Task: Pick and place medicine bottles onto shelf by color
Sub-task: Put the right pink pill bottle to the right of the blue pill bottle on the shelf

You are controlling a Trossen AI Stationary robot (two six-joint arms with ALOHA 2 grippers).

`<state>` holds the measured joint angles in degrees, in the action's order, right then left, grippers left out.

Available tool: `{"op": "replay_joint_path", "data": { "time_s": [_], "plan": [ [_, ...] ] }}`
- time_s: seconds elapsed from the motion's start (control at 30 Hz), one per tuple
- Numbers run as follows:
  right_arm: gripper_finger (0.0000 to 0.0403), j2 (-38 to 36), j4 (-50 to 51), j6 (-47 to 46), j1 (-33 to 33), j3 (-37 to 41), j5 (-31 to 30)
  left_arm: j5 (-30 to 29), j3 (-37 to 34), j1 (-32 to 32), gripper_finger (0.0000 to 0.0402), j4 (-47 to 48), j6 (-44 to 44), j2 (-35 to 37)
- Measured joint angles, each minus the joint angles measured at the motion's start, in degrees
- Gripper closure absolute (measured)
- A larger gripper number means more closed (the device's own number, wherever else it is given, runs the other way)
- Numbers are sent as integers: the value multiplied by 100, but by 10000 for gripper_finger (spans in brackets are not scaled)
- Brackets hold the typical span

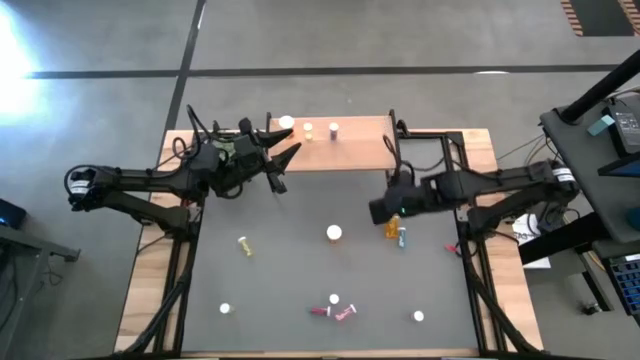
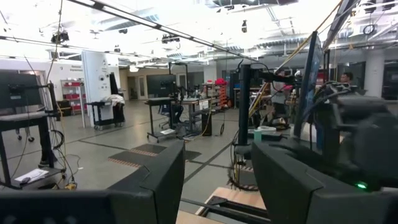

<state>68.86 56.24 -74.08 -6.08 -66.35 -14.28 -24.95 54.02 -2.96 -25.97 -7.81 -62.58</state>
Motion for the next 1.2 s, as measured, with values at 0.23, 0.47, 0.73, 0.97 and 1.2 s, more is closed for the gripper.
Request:
{"op": "replay_joint_path", "data": {
  "time_s": [0.23,0.47,0.73,0.97,1.2],
  "plan": [
    [160,283,1340,-1119,-639,0,536,0,-2,0,233,1,0,0],
    [161,372,2059,-1126,-665,283,1376,1,-13,0,233,3,2,1],
    [161,59,792,-988,-762,1397,2852,2,-31,-4,233,2,2,1],
    [161,-20,-261,-889,-1376,1599,3477,2,-33,-4,233,-1,7,1],
    [161,-16,-261,-1183,-2190,1292,3547,1,-33,-4,233,-5,8,1]
  ]
}}
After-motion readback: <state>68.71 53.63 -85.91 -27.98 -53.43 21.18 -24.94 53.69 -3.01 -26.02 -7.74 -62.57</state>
